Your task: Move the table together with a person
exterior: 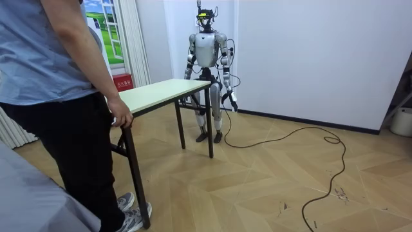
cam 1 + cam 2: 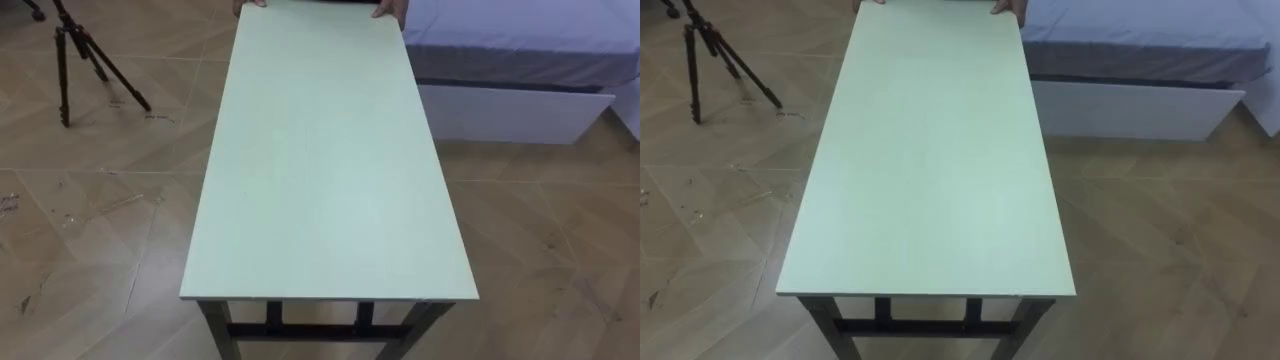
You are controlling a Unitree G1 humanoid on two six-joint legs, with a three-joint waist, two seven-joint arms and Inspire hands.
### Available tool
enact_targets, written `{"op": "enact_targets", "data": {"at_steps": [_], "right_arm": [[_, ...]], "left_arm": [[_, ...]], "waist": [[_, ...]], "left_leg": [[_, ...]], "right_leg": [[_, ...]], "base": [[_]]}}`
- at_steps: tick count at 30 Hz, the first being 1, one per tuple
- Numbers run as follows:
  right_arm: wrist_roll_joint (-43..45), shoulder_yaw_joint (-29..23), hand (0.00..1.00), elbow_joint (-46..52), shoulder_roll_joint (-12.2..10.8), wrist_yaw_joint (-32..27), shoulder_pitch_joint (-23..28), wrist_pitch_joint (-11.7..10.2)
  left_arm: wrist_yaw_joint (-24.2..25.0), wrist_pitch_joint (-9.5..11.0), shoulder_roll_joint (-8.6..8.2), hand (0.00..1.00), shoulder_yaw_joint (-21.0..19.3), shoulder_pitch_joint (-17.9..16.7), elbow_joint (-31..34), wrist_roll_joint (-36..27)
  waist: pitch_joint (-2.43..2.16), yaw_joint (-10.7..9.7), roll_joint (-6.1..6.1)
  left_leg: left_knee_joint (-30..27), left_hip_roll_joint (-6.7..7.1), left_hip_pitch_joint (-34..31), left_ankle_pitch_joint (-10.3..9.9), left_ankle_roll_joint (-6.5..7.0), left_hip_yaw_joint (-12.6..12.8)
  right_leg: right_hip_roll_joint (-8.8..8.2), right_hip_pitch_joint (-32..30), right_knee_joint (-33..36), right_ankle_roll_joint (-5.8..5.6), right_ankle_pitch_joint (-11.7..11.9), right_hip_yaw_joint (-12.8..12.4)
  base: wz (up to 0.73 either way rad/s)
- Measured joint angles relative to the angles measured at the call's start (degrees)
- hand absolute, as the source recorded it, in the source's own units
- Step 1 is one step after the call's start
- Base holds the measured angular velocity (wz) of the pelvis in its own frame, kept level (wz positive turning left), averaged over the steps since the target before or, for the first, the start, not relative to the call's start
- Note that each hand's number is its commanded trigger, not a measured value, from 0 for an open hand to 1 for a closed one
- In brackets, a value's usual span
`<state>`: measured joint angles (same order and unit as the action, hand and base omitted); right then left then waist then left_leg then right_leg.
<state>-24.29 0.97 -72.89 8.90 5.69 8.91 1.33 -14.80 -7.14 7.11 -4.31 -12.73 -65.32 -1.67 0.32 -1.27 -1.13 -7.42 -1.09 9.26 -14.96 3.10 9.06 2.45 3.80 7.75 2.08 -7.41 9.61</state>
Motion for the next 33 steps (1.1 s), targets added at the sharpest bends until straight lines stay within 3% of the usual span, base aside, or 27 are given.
{"op": "enact_targets", "data": {"at_steps": [7, 12, 23, 28, 33], "right_arm": [[0.00, 0.03, 0.00, -0.07, 0.01, 0.03, -0.01, 0.02], [-0.41, 0.14, 0.00, 0.04, 0.00, 0.13, -0.04, 0.18], [-0.52, -1.01, 0.00, 2.12, 1.05, 5.05, 0.14, 1.34], [-3.00, -2.27, 0.00, 4.33, 1.15, 7.29, 1.75, 1.50], [-5.23, -2.22, 0.00, 8.85, 1.70, 10.12, 4.13, 2.45]], "left_arm": [[0.36, -0.07, -0.01, 0.00, 0.07, 0.00, -0.04, -0.18], [1.36, -0.51, 0.04, 0.00, 0.74, -0.11, -0.37, -4.19], [15.07, -0.88, 1.78, 0.00, 1.21, 0.33, -0.23, -26.45], [19.46, -0.63, 1.75, 0.00, 1.34, 0.60, 0.29, -34.75], [24.73, 0.23, 1.26, 0.00, 4.05, 0.53, 4.86, -43.00]], "waist": [[-0.02, 0.01, 0.04], [-0.02, 0.02, 0.03], [-0.09, -0.09, 0.42], [-0.17, -0.05, 1.03], [-0.15, 0.16, 1.67]], "left_leg": [[-0.01, 0.00, 0.00, 0.00, 0.00, -0.01], [-0.02, 0.00, -0.09, 0.00, 0.00, -0.17], [-0.43, 0.02, -0.77, 0.00, -0.01, -1.16], [-0.70, 0.03, -0.93, 0.00, -0.01, -1.30], [-0.88, 0.01, -1.03, 0.00, -0.01, -0.93]], "right_leg": [[0.03, 0.01, 0.01, 0.00, 0.00, 0.02], [-0.01, -0.01, 0.00, 0.00, 0.00, 0.18], [-0.28, -0.14, 0.00, 0.00, 0.00, 1.67], [-0.34, -0.14, 0.06, 0.00, 0.00, 1.56], [-0.35, -0.70, 0.78, 0.00, -0.01, 1.39]], "base": [[0.00], [0.00], [0.05], [0.01], [-0.04]]}}
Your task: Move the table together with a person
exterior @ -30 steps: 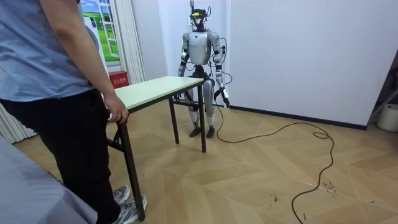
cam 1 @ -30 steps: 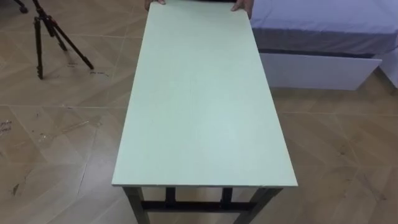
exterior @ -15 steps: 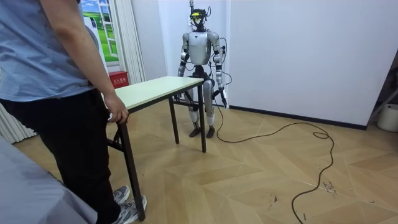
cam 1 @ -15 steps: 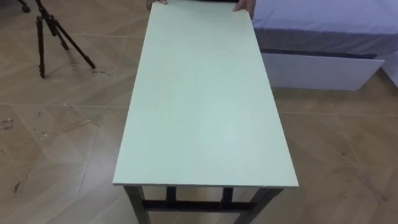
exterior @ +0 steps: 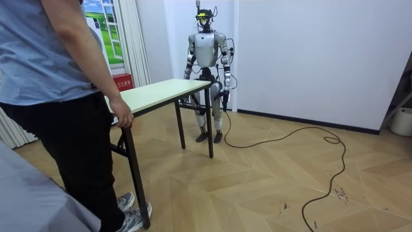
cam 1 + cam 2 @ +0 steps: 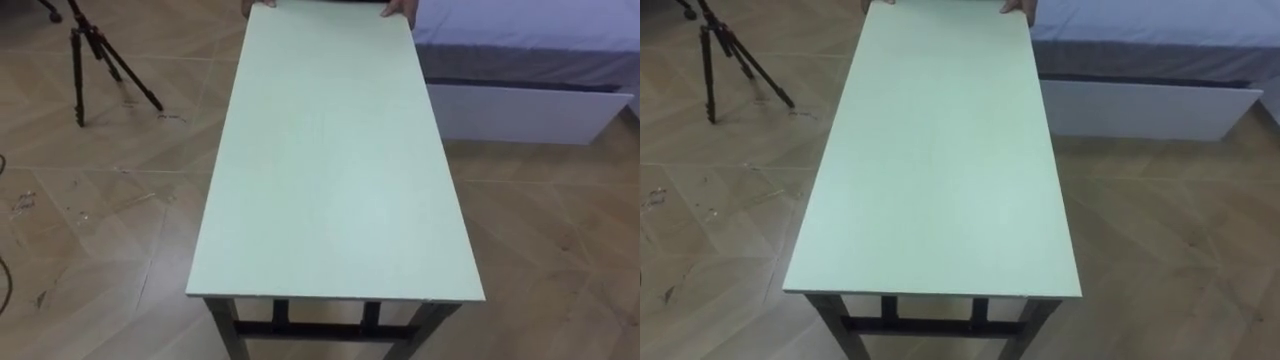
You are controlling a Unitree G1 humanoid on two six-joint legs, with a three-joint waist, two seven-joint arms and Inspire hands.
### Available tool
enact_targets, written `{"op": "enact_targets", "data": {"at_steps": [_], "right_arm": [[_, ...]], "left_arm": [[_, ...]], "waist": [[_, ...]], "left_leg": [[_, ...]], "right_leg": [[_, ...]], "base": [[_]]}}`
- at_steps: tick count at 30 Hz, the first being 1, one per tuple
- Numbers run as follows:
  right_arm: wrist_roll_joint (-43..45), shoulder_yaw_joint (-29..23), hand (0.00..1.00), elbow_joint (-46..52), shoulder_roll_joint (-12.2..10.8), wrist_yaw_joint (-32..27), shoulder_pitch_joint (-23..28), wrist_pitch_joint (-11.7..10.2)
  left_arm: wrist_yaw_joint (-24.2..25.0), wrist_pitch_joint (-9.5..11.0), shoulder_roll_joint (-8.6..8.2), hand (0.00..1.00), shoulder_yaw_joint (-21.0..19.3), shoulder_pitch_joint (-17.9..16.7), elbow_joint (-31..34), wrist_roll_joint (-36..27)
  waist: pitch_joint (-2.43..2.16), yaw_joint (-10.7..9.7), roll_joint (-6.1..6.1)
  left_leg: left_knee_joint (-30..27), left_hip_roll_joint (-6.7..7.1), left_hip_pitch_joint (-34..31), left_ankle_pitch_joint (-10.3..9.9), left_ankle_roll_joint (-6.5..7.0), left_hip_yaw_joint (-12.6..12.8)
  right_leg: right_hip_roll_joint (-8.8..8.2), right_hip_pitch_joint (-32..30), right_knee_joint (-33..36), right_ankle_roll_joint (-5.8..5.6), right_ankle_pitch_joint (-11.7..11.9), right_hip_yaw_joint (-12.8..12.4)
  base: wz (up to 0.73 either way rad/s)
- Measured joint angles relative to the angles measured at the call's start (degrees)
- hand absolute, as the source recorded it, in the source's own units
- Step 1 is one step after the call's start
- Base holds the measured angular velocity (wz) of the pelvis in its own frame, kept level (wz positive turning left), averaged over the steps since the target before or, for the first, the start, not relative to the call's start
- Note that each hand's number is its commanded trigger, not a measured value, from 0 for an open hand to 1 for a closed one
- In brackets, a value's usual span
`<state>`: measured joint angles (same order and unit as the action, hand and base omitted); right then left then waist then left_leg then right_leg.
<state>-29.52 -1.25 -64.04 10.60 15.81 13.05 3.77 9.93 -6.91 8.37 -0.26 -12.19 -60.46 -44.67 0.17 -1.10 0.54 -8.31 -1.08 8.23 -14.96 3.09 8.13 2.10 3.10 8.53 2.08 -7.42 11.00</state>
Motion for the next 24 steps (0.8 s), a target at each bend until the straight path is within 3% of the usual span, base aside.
{"op": "enact_targets", "data": {"at_steps": [5, 12, 16, 24], "right_arm": [[-5.79, 3.45, 0.00, 9.42, 0.24, 4.61, 1.77, 1.15], [-11.14, 6.33, 0.00, 18.71, 0.88, 8.89, 4.05, 1.36], [-17.05, 9.20, 0.00, 24.42, 2.31, 10.56, 5.59, 2.17], [-23.53, 16.39, 0.00, 32.39, 2.79, 14.14, 6.17, 3.80]], "left_arm": [[5.64, 0.08, 1.22, 0.00, 6.02, 0.03, 7.04, -7.90], [10.00, -0.04, 1.61, 0.00, 10.70, -1.95, 16.92, -18.56], [11.42, -0.21, 3.75, 0.00, 14.69, -4.08, 26.77, -23.59], [12.90, -0.75, 6.84, 0.00, 21.27, -5.27, 37.55, -27.88]], "waist": [[0.06, -0.08, 0.49], [-0.10, -0.20, 0.78], [0.18, -0.19, 0.10], [0.05, -0.69, -0.33]], "left_leg": [[-0.40, 0.03, -0.48, -0.01, 0.00, 0.43], [-1.24, -0.04, -1.48, -0.01, 0.00, 0.01], [-1.26, -0.07, -1.69, 0.01, -0.03, -0.12], [-1.59, 0.05, -2.72, 0.00, -0.02, -0.29]], "right_leg": [[-0.17, -0.36, 0.28, 0.02, 0.01, 0.00], [-0.26, -1.32, 1.01, 0.12, 0.06, 0.12], [-0.26, -1.60, 1.18, 0.13, 0.06, 0.14], [-0.43, -2.29, 1.13, 0.13, 0.05, 0.25]], "base": [[-0.04], [0.03], [-0.01], [0.01]]}}
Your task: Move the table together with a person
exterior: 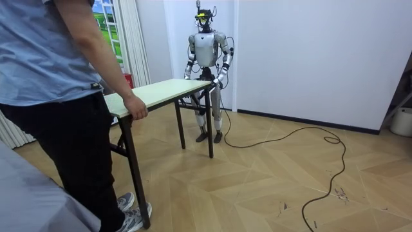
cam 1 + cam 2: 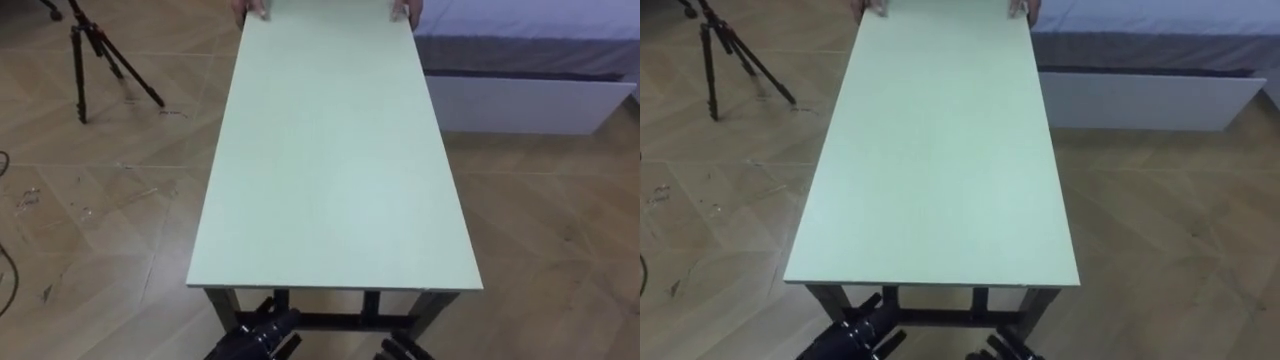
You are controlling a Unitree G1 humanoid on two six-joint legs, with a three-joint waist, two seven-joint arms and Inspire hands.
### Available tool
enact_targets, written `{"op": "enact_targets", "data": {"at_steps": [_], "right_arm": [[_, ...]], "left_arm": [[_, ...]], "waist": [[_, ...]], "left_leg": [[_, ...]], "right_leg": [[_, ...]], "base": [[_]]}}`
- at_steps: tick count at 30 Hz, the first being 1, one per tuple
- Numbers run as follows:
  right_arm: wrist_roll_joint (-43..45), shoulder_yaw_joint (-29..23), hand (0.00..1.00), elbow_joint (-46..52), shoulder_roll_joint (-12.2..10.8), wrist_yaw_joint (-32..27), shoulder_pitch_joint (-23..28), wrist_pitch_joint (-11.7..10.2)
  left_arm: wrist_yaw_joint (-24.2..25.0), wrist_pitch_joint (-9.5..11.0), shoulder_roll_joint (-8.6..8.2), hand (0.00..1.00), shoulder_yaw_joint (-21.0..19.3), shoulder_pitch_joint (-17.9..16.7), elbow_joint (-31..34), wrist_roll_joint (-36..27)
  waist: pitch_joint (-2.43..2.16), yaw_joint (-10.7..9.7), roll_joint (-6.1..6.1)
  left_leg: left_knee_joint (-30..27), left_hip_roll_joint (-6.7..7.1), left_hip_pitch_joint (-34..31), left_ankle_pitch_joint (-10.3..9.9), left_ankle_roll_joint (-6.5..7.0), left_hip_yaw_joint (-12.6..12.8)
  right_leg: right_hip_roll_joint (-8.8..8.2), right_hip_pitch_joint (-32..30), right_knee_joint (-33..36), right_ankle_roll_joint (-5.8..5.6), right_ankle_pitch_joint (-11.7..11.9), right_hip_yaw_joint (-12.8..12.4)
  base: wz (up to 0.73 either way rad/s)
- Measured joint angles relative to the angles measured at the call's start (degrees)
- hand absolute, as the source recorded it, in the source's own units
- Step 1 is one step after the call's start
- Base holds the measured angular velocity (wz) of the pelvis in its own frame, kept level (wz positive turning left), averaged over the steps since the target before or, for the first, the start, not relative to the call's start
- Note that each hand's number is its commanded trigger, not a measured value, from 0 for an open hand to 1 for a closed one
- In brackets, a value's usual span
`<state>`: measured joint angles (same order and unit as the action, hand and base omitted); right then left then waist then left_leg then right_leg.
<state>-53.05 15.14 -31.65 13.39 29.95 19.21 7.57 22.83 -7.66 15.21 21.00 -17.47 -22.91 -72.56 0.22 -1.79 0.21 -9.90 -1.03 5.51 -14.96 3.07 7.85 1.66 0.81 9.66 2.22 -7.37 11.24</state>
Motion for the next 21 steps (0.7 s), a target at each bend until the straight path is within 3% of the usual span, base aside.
{"op": "enact_targets", "data": {"at_steps": [7, 21], "right_arm": [[-7.46, 2.05, 0.00, 5.88, 0.87, 1.21, 0.02, 0.00], [-12.23, 2.34, 0.00, 10.93, 1.49, 6.07, -0.03, -0.01]], "left_arm": [[0.31, 0.05, 1.60, 0.00, 0.51, -0.54, 7.32, -1.98], [1.56, 0.05, 0.86, 0.00, 0.47, -0.59, 9.60, -2.29]], "waist": [[-0.07, 0.17, 0.34], [0.09, 0.38, 0.76]], "left_leg": [[-0.01, 0.00, 0.08, 0.01, 0.00, 0.01], [-0.12, -0.01, 0.17, 0.00, 0.01, -0.04]], "right_leg": [[-0.01, 0.02, 0.06, 0.00, 0.00, -0.06], [-0.04, 0.18, 0.19, 0.00, 0.00, -0.07]], "base": [[0.00], [0.00]]}}
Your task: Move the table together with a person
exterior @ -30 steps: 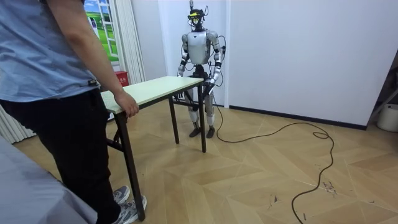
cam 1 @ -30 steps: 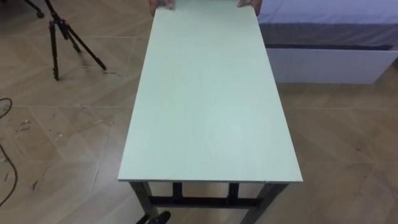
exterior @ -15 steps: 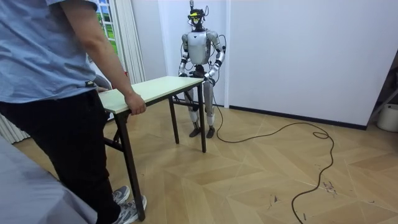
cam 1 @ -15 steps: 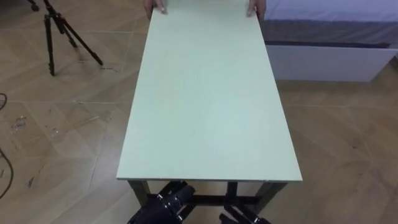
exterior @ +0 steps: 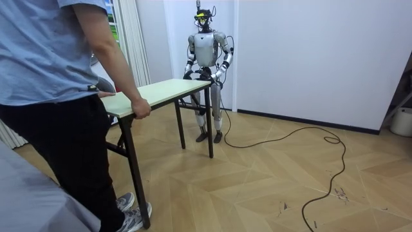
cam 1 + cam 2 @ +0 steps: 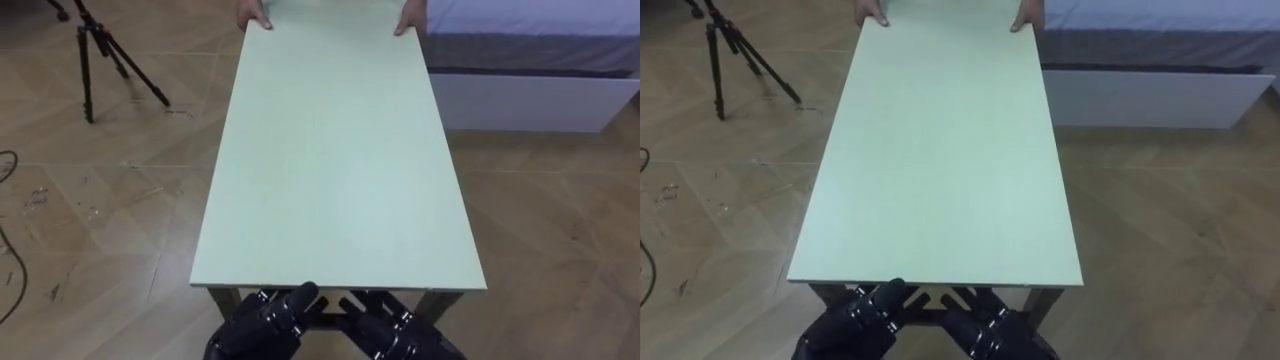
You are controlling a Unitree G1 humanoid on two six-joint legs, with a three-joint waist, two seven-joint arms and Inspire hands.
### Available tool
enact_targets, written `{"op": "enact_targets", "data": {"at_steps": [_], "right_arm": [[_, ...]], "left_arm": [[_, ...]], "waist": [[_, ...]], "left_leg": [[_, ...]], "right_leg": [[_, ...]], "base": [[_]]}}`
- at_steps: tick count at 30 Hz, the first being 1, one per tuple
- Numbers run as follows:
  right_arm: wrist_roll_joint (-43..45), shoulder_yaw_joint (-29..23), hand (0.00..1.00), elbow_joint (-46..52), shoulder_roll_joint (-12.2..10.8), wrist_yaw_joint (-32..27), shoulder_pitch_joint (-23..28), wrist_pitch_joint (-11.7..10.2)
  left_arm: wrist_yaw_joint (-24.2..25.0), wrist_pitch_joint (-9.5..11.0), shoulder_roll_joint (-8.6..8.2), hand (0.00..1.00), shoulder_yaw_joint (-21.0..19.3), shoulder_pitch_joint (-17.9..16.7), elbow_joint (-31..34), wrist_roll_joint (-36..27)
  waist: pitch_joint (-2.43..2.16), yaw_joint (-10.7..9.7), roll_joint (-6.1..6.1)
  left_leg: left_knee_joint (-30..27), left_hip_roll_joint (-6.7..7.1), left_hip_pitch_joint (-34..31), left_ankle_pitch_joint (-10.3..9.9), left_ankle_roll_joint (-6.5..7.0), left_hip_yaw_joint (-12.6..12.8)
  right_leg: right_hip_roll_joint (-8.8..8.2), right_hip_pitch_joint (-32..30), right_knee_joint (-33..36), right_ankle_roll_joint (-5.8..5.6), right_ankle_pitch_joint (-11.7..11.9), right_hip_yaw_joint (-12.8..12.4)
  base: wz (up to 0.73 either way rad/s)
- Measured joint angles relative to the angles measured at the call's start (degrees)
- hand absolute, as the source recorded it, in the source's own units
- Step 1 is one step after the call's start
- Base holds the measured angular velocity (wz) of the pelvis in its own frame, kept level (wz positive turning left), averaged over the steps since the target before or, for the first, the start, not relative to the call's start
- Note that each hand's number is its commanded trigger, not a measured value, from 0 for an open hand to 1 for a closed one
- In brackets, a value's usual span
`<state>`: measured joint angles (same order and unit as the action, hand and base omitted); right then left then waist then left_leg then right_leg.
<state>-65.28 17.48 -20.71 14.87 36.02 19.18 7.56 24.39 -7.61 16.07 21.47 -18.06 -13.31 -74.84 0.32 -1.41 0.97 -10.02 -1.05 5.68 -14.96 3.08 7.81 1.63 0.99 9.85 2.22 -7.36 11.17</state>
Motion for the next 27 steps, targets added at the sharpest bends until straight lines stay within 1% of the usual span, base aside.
{"op": "enact_targets", "data": {"at_steps": [3, 6, 9, 12, 14, 17, 20, 22, 24, 27], "right_arm": [[-0.18, 0.00, 0.00, 0.74, 0.00, 0.57, -0.03, 0.00], [-0.25, -0.06, 0.00, 1.67, 0.00, 0.86, 0.09, 0.09], [-0.95, -0.05, 0.00, 1.78, 0.04, 0.88, 0.09, 0.13], [-2.84, 0.06, 0.00, 1.78, 0.19, 0.87, 0.10, 0.87], [-4.31, 0.27, 0.00, 1.78, 0.24, 0.84, 0.08, 1.33], [-4.40, 0.26, 0.00, 1.77, 0.30, 0.78, 0.08, 1.33], [-4.60, 0.26, 0.00, 1.77, 0.29, 0.72, 0.08, 1.35], [-5.31, 0.26, 0.00, 1.77, 0.28, 0.41, 0.08, 1.43], [-6.74, 0.22, 0.00, 1.77, 0.28, 0.25, 0.08, 2.08], [-7.38, -0.02, 0.00, 1.78, -0.11, -0.36, 0.08, 2.25]], "left_arm": [[0.00, 0.00, -0.36, 0.00, -0.05, 0.06, 0.00, -0.13], [-0.10, -0.03, -0.87, 0.00, -0.16, 0.04, 0.00, -2.13], [-0.32, -0.03, -1.37, 0.00, -0.94, 0.07, 0.00, -2.16], [-0.54, -0.04, -1.72, 0.00, -1.03, 0.13, 0.00, -2.65], [-0.94, -0.38, -2.00, 0.00, -0.98, 0.10, -0.01, -6.59], [-1.39, -0.39, -1.99, 0.00, -1.00, 0.09, -0.02, -9.72], [-1.78, -0.37, -2.01, 0.00, -1.01, 0.09, -0.02, -11.13], [-1.99, -0.35, -2.01, 0.00, -1.10, 0.10, -0.03, -11.31], [-2.15, -0.33, -1.95, 0.00, -1.26, 0.11, -0.04, -11.69], [-2.53, -0.34, -1.99, 0.00, -2.32, 0.03, -0.10, -12.27]], "waist": [[0.04, 0.05, 0.07], [0.23, 0.09, 0.34], [0.25, 0.10, 0.39], [0.24, 0.09, 0.40], [0.25, 0.08, 0.38], [0.25, 0.05, 0.35], [0.26, -0.04, 0.35], [0.25, -0.07, 0.35], [0.25, -0.03, 0.36], [0.24, 0.17, 0.41]], "left_leg": [[0.00, -0.01, -0.01, 0.00, 0.00, 0.01], [0.04, 0.00, -0.02, 0.00, 0.00, 0.04], [0.06, -0.03, -0.04, 0.00, 0.00, 0.06], [0.06, -0.02, -0.06, 0.00, 0.00, 0.06], [0.03, 0.00, -0.08, 0.01, 0.00, 0.05], [-0.12, 0.01, -0.08, 0.01, 0.00, 0.04], [-0.25, 0.01, -0.07, 0.01, 0.00, 0.05], [-0.25, 0.01, -0.06, 0.01, 0.00, 0.05], [-0.25, 0.02, -0.04, 0.01, 0.00, 0.05], [-0.27, 0.03, 0.03, 0.03, -0.01, 0.02]], "right_leg": [[0.01, -0.02, 0.00, 0.00, 0.00, 0.00], [-0.01, -0.05, -0.01, 0.00, 0.00, -0.02], [0.02, -0.12, -0.01, 0.00, 0.00, -0.02], [0.01, -0.14, -0.01, 0.00, 0.00, -0.02], [-0.05, -0.12, -0.01, 0.00, 0.00, 0.01], [-0.08, -0.05, -0.01, 0.00, 0.00, 0.03], [-0.09, 0.02, 0.00, 0.00, 0.00, 0.03], [-0.10, 0.04, 0.00, 0.00, 0.00, 0.03], [-0.11, 0.06, 0.00, 0.00, 0.00, 0.04], [-0.11, 0.10, 0.06, 0.00, 0.00, -0.02]], "base": [[0.00], [0.00], [0.00], [0.00], [0.00], [0.00], [0.00], [0.00], [0.00], [0.00]]}}
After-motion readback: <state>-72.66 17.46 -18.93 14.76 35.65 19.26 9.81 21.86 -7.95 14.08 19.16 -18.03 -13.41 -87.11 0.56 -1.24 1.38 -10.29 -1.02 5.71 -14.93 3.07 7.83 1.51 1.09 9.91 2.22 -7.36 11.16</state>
